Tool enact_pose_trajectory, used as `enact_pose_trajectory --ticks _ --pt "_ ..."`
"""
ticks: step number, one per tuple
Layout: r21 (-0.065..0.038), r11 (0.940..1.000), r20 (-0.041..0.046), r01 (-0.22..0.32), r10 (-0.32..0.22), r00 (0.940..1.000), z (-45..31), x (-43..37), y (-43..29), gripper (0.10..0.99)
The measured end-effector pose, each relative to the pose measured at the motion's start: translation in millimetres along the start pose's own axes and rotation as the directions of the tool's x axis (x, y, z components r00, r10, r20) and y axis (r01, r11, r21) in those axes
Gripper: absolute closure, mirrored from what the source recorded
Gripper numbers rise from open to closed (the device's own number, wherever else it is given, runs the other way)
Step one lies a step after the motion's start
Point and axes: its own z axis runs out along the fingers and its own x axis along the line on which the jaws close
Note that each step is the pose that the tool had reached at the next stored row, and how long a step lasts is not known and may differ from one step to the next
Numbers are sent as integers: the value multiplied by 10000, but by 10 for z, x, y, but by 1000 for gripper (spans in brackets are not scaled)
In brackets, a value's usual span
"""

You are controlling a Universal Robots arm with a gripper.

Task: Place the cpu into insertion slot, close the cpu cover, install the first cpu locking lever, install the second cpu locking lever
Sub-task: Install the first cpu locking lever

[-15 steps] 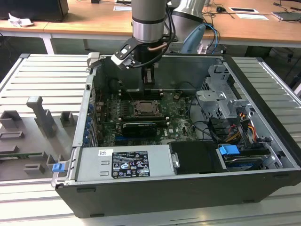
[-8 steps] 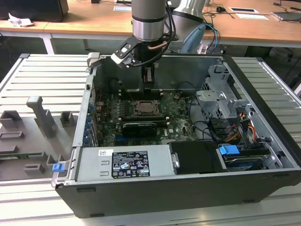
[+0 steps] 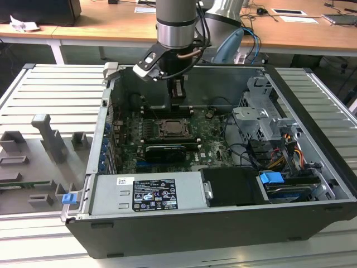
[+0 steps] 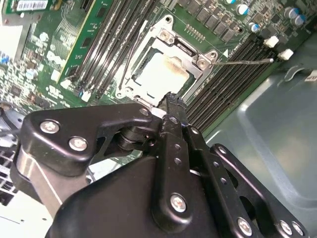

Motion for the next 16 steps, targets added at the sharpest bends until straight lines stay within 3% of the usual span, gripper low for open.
enact_pose_trajectory --ticks 6,9,11,12,16 --pt "8 9985 -27 551 -551 9985 9 0 -2 980" --pt "-7 9927 -56 1203 -1203 9927 14 1 -2 980" --pt "-30 9828 -81 1849 -1849 9827 16 1 -2 980" --pt "-47 9735 -96 2285 -2285 9735 18 1 -2 980" --pt "-80 9515 -124 3076 -3077 9514 21 1 -2 980"
